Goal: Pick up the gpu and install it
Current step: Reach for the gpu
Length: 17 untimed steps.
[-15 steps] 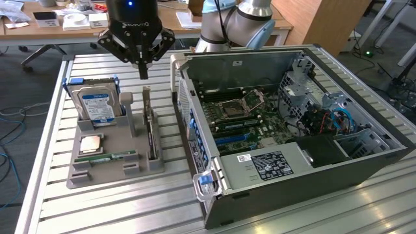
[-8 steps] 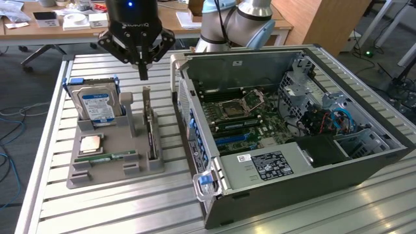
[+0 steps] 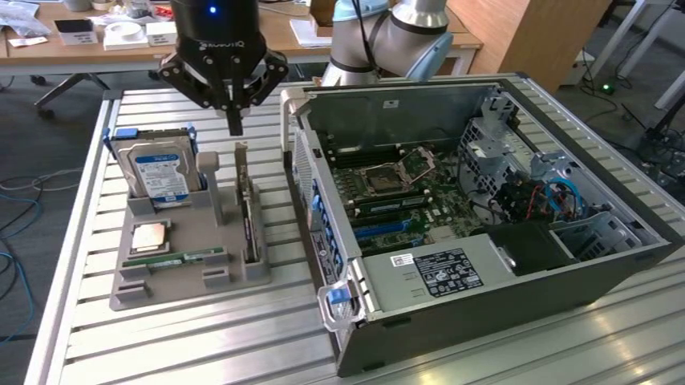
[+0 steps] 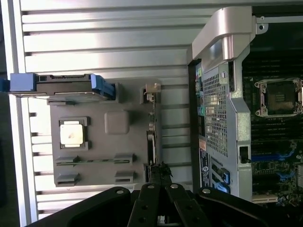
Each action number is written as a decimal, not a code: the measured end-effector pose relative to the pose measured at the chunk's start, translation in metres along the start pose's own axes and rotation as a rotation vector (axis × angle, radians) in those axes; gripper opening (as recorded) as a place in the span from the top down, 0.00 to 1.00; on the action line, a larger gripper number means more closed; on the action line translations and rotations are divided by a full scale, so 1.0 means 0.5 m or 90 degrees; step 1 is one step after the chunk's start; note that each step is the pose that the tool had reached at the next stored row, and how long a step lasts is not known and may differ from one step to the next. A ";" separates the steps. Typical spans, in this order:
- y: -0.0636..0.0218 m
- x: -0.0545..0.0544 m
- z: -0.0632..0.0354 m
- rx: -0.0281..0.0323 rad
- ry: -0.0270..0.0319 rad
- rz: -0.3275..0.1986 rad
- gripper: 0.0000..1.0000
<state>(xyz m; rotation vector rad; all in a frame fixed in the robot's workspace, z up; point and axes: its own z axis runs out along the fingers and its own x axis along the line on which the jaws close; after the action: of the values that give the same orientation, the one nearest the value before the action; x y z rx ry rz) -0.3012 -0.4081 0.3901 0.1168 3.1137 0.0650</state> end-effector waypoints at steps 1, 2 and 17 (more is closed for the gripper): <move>-0.001 0.001 0.000 0.0000 0.0000 0.000 0.89; -0.002 0.003 0.000 0.0000 0.0000 0.000 0.89; -0.017 0.011 -0.001 0.0002 0.0001 0.000 0.89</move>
<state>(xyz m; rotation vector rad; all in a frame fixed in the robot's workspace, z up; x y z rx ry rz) -0.3072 -0.4159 0.3899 0.1161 3.1138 0.0644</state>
